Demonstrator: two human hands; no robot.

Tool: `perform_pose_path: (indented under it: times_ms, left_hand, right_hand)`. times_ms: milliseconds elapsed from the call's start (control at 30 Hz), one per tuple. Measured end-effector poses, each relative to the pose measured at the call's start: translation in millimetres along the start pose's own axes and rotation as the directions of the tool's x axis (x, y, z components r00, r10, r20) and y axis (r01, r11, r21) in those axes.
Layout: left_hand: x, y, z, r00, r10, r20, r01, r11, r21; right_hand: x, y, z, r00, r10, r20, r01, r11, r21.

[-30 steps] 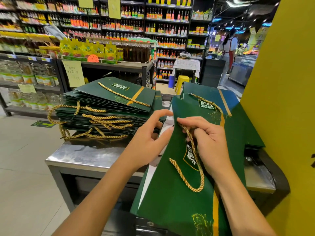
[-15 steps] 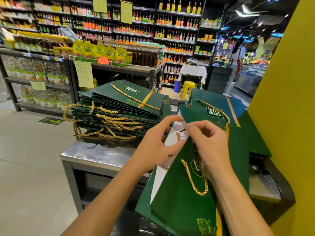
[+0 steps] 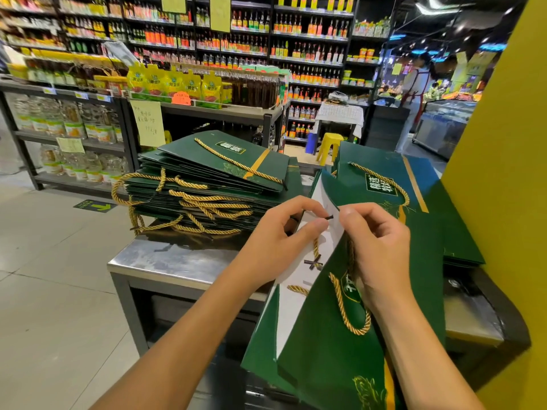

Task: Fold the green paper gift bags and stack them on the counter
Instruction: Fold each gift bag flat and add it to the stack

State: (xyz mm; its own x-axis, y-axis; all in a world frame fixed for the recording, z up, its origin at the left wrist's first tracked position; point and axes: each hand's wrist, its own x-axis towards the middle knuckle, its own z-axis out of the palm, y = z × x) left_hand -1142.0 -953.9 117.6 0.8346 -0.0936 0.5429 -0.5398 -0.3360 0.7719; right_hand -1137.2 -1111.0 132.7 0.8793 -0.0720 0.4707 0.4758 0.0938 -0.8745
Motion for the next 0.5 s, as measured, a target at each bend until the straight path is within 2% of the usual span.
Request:
perform_pose_path:
  times_ms: [200, 367, 433, 500]
  left_hand:
    - [0.1, -0.4, 2.2, 1.0, -0.006, 0.003, 0.005, 0.997, 0.076]
    - [-2.7, 5.4, -1.3, 1.0, -0.025, -0.012, 0.026, 0.998, 0.05]
    - [-2.6, 6.8, -4.7, 0.991, -0.12, -0.055, 0.114, 0.989, -0.097]
    - [-1.9, 7.2, -6.6, 0.959, -0.275, -0.061, 0.24, 0.91, -0.339]
  right_hand:
    - [-0.2, 2.2, -0.9, 0.999, -0.028, 0.039, 0.029, 0.999, -0.023]
    - [0.7, 1.8, -1.6, 0.999, 0.026, 0.04, -0.027, 1.0, 0.016]
    - [0.1, 1.4, -1.2, 0.999, 0.035, 0.037, -0.036, 0.999, 0.026]
    - [-0.7, 1.1, -0.5, 0.999, 0.025, 0.041, -0.024, 1.0, -0.002]
